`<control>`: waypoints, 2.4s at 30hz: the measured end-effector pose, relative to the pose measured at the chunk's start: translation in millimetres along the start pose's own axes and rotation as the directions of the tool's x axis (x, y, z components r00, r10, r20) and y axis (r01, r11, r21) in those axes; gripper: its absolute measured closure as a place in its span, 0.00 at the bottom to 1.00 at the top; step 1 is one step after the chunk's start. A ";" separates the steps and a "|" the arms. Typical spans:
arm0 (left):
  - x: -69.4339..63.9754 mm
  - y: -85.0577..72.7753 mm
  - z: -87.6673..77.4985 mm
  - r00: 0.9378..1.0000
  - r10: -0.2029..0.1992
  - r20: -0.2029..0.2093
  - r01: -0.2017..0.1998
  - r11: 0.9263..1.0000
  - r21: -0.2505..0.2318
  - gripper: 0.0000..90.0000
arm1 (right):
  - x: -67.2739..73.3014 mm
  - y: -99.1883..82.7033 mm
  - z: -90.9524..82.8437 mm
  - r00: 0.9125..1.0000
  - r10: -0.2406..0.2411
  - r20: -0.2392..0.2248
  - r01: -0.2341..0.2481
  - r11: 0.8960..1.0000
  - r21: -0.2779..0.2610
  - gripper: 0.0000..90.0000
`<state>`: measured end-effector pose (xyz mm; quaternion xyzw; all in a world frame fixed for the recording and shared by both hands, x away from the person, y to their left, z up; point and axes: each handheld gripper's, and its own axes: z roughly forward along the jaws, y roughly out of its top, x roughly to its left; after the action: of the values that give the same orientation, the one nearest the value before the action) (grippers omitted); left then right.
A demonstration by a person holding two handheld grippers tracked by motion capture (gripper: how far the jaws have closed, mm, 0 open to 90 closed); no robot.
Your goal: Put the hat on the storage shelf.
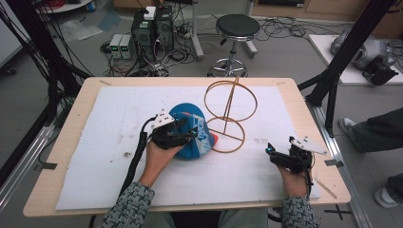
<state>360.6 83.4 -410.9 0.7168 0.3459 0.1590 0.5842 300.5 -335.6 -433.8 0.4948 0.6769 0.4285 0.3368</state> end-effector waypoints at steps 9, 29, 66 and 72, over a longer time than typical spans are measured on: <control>-2.8 -1.6 3.9 1.000 -0.001 0.019 0.000 1.000 0.026 0.67 | -1.4 -0.3 -0.4 1.000 0.004 0.004 -0.004 1.000 0.000 0.12; -2.1 14.0 -2.5 1.000 -0.010 0.022 0.010 1.000 0.017 0.99 | -0.6 0.0 0.1 1.000 0.010 -0.003 -0.010 1.000 -0.001 0.12; 28.2 124.4 -50.1 0.995 -0.059 -0.080 0.048 0.990 -0.134 0.99 | -2.6 -0.6 -0.9 1.000 0.021 -0.007 -0.021 1.000 -0.006 0.12; 29.6 148.7 -52.3 0.993 -0.043 -0.108 0.027 0.989 -0.143 0.99 | -3.5 -0.7 -0.7 1.000 0.028 -0.011 -0.028 1.000 -0.006 0.12</control>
<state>394.7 130.0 -261.3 0.6575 0.3782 0.2121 0.6162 300.6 -339.2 -434.1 0.5008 0.6704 0.4378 0.3288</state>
